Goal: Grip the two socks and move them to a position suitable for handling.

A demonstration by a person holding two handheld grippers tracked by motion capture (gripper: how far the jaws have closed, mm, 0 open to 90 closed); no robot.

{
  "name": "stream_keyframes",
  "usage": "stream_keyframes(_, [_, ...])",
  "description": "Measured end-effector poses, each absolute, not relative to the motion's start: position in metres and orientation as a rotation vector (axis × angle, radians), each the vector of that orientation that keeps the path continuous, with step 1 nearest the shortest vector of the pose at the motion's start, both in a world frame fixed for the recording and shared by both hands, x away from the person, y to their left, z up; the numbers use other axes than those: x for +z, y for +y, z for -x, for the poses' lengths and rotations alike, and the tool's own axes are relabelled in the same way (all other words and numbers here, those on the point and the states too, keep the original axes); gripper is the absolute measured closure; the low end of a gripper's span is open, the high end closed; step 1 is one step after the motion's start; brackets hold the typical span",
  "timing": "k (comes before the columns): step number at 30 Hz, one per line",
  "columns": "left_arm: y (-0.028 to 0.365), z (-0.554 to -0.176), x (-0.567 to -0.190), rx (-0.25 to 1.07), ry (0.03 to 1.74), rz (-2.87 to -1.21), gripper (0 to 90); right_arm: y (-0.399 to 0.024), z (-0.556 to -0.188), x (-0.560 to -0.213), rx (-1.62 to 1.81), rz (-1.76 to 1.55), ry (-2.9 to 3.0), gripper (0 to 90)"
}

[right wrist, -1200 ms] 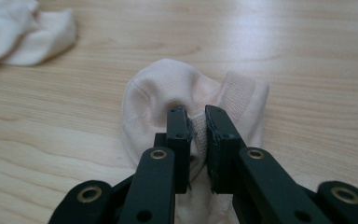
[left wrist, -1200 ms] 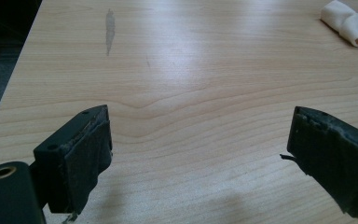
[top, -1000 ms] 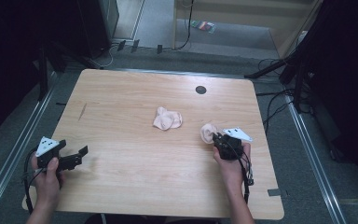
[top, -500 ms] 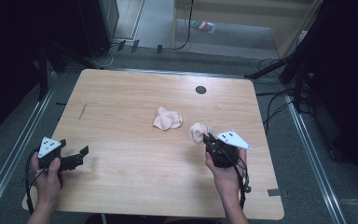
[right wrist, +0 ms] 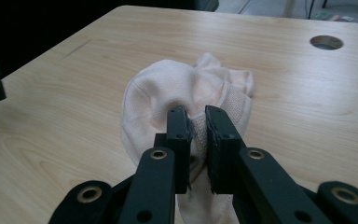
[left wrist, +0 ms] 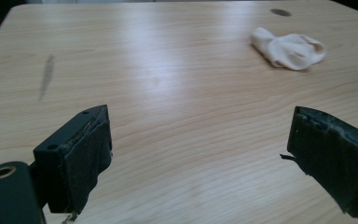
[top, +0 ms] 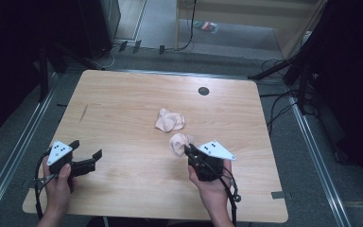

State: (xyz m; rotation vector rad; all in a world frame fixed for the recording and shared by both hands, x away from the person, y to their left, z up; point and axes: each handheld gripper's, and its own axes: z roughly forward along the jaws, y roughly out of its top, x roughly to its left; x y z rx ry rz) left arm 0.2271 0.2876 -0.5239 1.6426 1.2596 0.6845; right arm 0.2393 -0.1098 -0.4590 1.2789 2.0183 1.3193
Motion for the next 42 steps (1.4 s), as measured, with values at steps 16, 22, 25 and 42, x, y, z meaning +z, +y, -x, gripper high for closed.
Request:
stream_keyframes(16, [0.225, -0.211, -0.515, 0.575, 1.046, -1.713, 7.0, -0.067, -0.225, -0.489, 1.278, -1.228, 2.103, 81.2])
stream_keyframes(22, [0.212, -0.207, -0.517, 0.534, 0.993, -1.725, 6.9, -0.053, -0.221, -0.504, 1.242, -1.229, 2.144, 81.1])
stream_keyframes(25, [0.209, -0.207, -0.518, 0.531, 0.982, -1.733, 6.9, -0.047, -0.218, -0.510, 1.227, -1.221, 2.165, 81.1])
stream_keyframes(42, [0.211, -0.215, -0.530, 0.405, 1.048, -1.811, 7.4, -0.061, -0.220, -0.500, 1.383, -1.253, 2.100, 61.5])
